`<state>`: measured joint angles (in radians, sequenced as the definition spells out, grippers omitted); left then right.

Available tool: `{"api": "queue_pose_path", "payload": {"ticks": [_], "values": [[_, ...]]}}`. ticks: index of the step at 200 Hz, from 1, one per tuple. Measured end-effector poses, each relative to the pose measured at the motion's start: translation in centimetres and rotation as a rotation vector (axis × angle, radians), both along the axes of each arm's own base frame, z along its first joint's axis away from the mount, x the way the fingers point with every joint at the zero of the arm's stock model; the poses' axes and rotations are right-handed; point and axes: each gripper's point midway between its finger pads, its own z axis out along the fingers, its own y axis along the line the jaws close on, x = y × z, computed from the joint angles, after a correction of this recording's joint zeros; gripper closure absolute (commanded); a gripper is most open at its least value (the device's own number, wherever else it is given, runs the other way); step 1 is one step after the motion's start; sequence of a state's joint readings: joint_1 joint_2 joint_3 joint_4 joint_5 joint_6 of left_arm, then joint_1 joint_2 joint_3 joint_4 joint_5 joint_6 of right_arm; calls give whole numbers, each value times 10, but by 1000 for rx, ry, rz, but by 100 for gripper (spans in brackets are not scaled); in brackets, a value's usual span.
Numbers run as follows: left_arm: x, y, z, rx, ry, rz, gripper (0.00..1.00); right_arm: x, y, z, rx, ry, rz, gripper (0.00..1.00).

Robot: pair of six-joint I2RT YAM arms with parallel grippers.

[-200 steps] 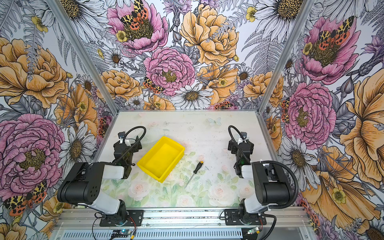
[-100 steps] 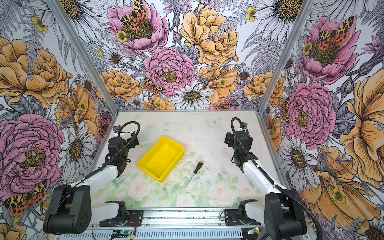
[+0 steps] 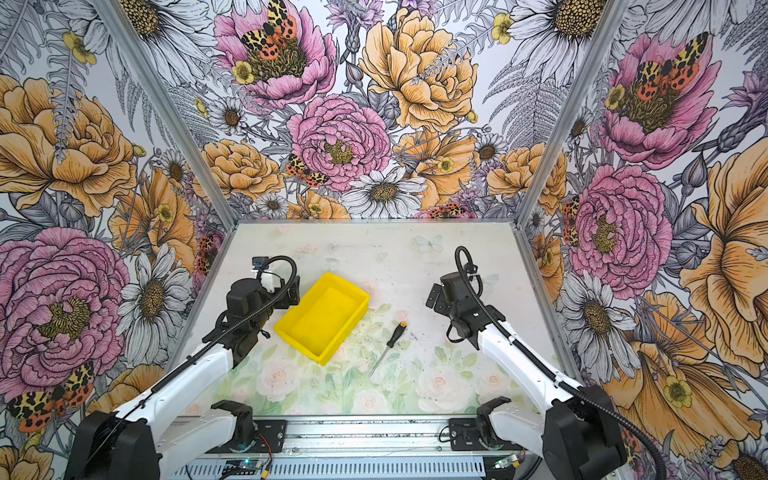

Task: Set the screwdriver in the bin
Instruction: 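Move the right gripper over the screwdriver handle while the left arm nears the bin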

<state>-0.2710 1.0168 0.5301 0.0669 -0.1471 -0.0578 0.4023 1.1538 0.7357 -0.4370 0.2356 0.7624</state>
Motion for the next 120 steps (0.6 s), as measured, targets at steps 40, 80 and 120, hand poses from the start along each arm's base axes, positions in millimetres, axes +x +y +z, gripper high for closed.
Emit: {"api": "queue_pose_path", "payload": {"ticks": [40,80,120], "values": [[-33,-50,28,-54,-3,-169,1,-19,39,-21,68,85,81,1],[-81,-100,45,-96,26,-340,1,-48,55,-47,103,163,114,0],[-117,-114,34,-104,116,-384,1,-68,69,-65,115,204,136,1]]}}
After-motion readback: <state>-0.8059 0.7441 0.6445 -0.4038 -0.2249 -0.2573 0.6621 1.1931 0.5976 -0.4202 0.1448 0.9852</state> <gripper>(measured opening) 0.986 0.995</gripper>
